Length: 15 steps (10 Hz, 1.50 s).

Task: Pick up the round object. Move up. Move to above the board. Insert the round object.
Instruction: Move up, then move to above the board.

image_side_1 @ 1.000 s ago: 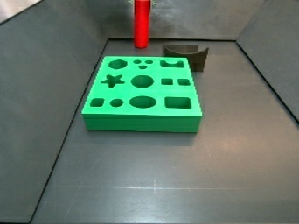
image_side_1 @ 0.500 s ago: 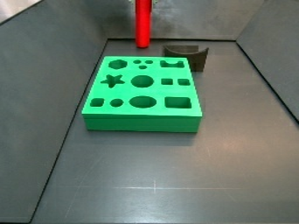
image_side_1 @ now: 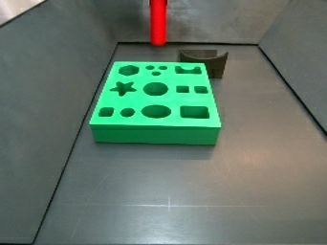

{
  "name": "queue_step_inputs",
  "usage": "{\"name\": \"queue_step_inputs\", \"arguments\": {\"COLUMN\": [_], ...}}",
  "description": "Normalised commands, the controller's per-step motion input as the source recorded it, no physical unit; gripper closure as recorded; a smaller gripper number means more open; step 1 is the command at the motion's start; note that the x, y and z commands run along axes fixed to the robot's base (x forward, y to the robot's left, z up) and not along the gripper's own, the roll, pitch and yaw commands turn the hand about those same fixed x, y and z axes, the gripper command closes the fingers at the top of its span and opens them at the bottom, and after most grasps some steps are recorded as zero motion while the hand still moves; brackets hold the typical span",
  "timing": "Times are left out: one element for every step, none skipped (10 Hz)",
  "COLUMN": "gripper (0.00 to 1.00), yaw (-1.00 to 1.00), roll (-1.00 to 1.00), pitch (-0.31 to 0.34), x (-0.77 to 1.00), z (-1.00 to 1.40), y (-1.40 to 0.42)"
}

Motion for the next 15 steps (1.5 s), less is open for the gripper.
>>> {"name": "queue_step_inputs", "arguments": {"gripper": [1.0, 1.0, 1.0, 1.0, 1.0, 1.0, 1.0, 1.0, 1.0, 1.0, 1.0, 1.0, 1.0, 1.0, 1.0], "yaw": [0.01, -0.24, -0.22, -0.13, -0.05, -0.02, 0.01, 0.02, 0.03, 0.03, 0.03, 0.03, 0.03, -0.33, -0.32], "roll": [0.03, 0.22, 0.21, 0.17, 0.1, 0.07, 0.06, 0.06, 0.06, 0.06, 0.06, 0.06, 0.06, -0.19, -0.18], "pitch": [0.055, 0.525, 0.515, 0.442, 0.305, 0.244, 0.159, 0.123, 0.107, 0.1, 0.096, 0.096, 0.097, -0.225, -0.235], "x": [-0.03, -0.02, -0.01, 0.01, 0.01, 0.01, 0.0, 0.0, 0.01, 0.01, 0.01, 0.02, 0.02, 0.02, 0.02], "z": [0.33, 1.0, 1.0, 1.0, 1.0, 1.0, 1.0, 1.0, 1.0, 0.86, 0.64, 0.48, 0.26, 0.02, 0.01], "y": [0.0, -0.09, -0.1, -0.09, -0.08, -0.07, -0.06, -0.06, -0.05, -0.04, -0.02, -0.01, -0.01, -1.0, -1.0]}}
